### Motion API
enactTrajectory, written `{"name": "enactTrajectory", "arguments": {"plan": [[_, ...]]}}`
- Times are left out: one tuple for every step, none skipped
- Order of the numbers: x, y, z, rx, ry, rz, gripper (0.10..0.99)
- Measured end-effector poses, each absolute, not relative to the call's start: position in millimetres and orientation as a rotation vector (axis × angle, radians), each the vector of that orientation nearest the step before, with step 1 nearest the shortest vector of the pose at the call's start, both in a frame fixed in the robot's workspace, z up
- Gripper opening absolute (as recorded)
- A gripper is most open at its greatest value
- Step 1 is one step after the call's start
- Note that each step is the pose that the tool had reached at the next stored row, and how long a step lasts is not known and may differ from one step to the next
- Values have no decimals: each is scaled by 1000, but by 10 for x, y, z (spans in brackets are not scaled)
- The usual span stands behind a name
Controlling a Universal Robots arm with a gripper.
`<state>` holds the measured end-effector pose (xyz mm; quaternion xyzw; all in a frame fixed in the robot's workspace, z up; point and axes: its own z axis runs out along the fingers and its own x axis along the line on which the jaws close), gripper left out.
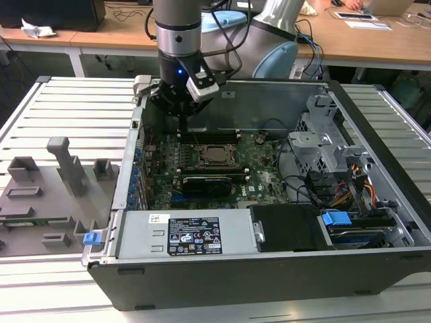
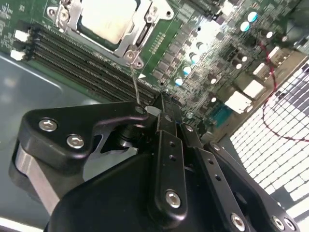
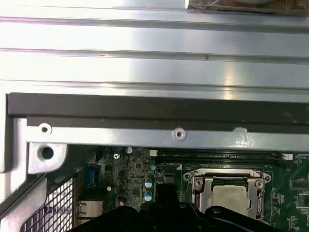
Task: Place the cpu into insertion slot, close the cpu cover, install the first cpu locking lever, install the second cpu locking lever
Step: 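Install the first cpu locking lever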
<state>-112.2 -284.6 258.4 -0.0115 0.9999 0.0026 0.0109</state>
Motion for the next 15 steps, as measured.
{"name": "enactTrajectory", "arguments": {"plan": [[-1121, -2832, 2582, -36, 3120, 8, 106], [-1105, -2821, 2579, -36, 3120, 8, 106], [-1079, -2817, 2578, -36, 3120, 8, 106], [-1053, -2814, 2577, -36, 3120, 8, 106], [-1033, -2813, 2575, -36, 3120, 8, 106], [-1006, -2813, 2573, -36, 3120, 8, 106], [-985, -2813, 2569, -36, 3119, 8, 106], [-936, -2813, 2564, -36, 3120, 8, 106], [-908, -2813, 2556, -36, 3119, 8, 106], [-896, -2813, 2549, -36, 3119, 8, 106], [-893, -2813, 2548, -36, 3120, 7, 106], [-889, -2813, 2548, -36, 3120, 7, 106], [-882, -2813, 2544, -36, 3120, 7, 106], [-878, -2813, 2542, -36, 3120, 7, 106], [-873, -2813, 2540, -36, 3119, 8, 106]]}}
